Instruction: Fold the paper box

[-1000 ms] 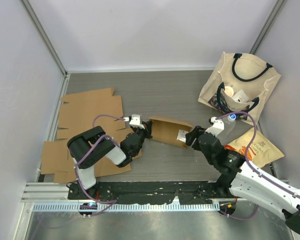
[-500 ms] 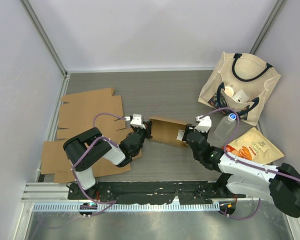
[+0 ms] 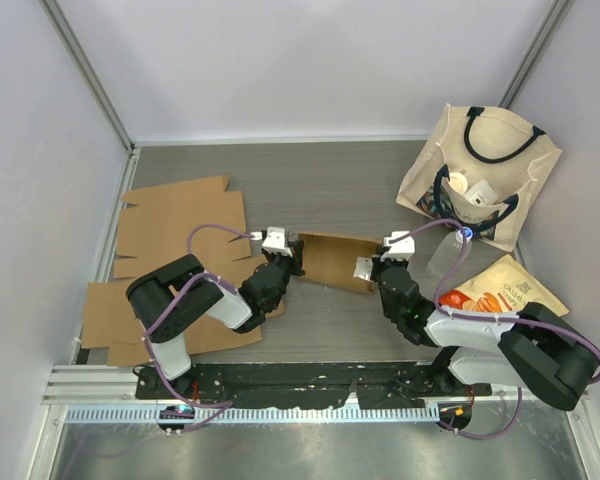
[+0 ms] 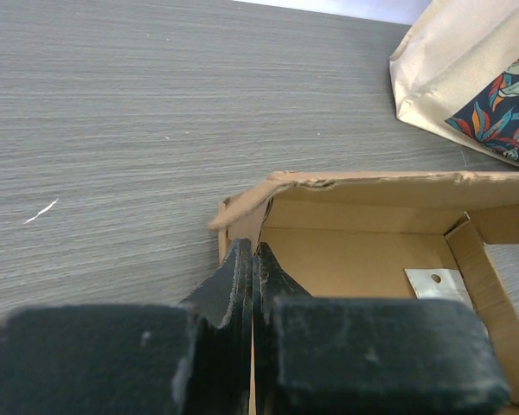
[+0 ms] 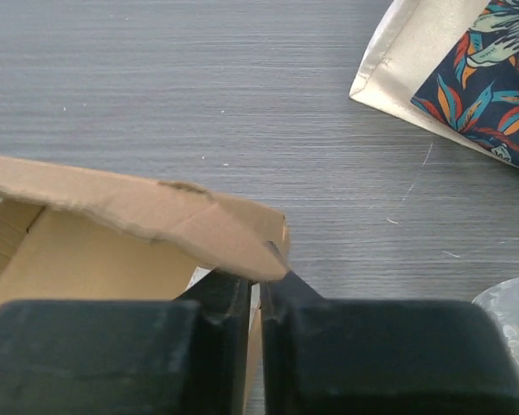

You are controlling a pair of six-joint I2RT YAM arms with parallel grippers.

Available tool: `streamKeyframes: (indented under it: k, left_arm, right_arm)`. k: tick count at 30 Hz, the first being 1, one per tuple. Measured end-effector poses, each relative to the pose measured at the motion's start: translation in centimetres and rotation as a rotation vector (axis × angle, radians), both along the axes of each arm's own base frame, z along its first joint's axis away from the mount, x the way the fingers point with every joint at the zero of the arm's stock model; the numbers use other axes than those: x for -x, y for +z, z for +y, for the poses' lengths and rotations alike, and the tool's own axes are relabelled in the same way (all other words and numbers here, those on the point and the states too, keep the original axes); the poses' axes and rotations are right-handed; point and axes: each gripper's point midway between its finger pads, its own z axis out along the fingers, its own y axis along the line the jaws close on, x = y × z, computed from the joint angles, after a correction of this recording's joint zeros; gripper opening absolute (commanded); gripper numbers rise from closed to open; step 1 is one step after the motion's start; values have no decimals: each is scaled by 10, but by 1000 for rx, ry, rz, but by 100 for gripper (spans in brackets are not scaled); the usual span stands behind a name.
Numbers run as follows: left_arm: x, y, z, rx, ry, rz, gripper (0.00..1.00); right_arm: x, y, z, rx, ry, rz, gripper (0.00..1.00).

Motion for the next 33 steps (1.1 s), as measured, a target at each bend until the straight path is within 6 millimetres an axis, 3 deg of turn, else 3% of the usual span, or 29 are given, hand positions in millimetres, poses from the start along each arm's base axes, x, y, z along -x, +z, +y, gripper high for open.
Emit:
streamKeyframes:
  k: [11, 15, 18, 25, 28, 29, 31, 32, 33]
  left_arm:
    - [-4, 7, -2, 3, 10, -15, 0]
    - [-5, 8, -4, 5, 6, -16, 0]
    - [-4, 4, -4, -9, 1, -5, 0]
    - [-3, 0, -5, -16, -1, 0, 0]
    - [0, 1, -5, -18, -14, 1, 18]
    - [3, 1, -3, -20, -22, 6, 31]
    - [10, 4, 2, -29, -37, 18, 41]
    - [13, 10, 5, -18, -43, 20, 52]
    - [16, 19, 8, -5, -51, 18, 56]
  right_arm:
    - [-19, 22, 5, -116, -174, 112, 1]
    - [-17, 12, 2, -131, -198, 140, 3]
    - [-11, -2, 1, -147, -179, 143, 11]
    - [9, -31, -9, -160, -127, 149, 13]
    - [12, -32, -13, -144, -112, 141, 13]
    - [12, -29, -12, -140, -108, 133, 13]
    - [10, -25, -11, -130, -100, 120, 13]
    - [8, -22, -10, -122, -97, 115, 13]
    - [7, -21, -9, -117, -95, 111, 13]
